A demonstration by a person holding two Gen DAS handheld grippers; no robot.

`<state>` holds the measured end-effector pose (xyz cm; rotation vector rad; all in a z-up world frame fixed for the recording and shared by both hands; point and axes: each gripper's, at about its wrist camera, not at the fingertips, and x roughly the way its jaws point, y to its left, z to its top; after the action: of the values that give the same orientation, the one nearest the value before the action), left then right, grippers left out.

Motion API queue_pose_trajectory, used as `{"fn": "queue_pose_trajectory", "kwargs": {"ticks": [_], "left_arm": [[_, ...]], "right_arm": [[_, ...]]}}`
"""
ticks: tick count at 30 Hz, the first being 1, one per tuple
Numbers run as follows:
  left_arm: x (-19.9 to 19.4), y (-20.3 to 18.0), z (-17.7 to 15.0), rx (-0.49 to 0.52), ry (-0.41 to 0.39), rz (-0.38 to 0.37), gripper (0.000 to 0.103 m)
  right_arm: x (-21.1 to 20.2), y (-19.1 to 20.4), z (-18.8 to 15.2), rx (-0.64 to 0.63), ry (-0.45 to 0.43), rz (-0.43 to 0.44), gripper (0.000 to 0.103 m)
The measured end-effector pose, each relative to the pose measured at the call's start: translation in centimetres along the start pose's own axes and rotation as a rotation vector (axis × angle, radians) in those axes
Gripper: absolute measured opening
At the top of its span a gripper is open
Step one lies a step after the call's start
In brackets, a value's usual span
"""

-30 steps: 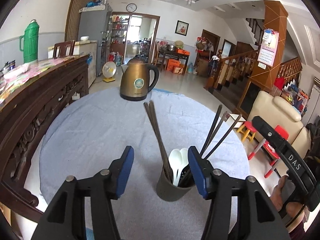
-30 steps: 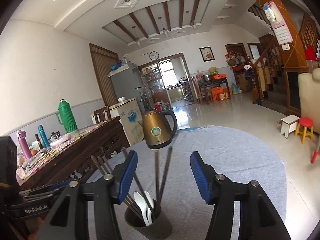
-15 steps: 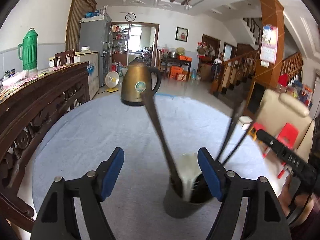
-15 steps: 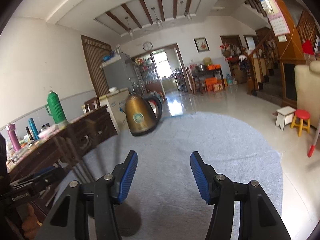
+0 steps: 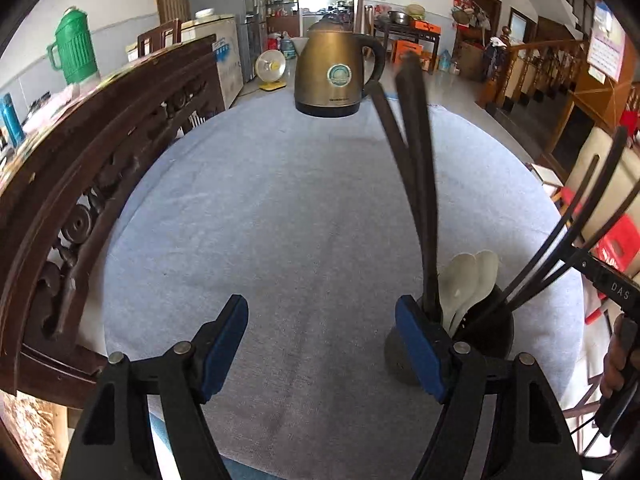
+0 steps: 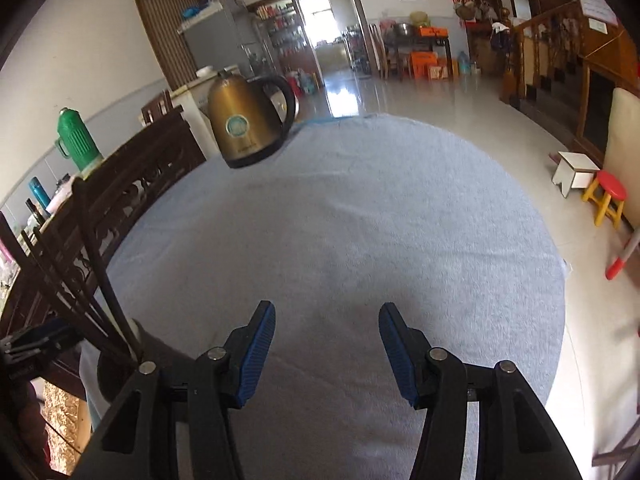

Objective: Organize utensils
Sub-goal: 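Withdraw both open grippers up and back from the holder cup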

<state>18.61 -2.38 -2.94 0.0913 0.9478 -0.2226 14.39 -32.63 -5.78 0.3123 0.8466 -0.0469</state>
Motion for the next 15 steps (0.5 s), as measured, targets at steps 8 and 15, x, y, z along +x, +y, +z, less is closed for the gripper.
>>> {"fn": "queue_pose_trajectory", "kwargs": {"ticks": [8, 15], "left_arm": [[-0.4, -0.5, -4.2, 0.016, -0.139, -0.039, 0.077], [-6.8, -2.1, -7.0, -0.026, -0.124, 0.02, 0.077]], "right_arm": [[-1.1, 1.1, -4.7, 0.059, -0.164, 0.023, 0.057], [-9.3, 3.7, -8.2, 0.195, -0.219, 0.005, 0.057]]}}
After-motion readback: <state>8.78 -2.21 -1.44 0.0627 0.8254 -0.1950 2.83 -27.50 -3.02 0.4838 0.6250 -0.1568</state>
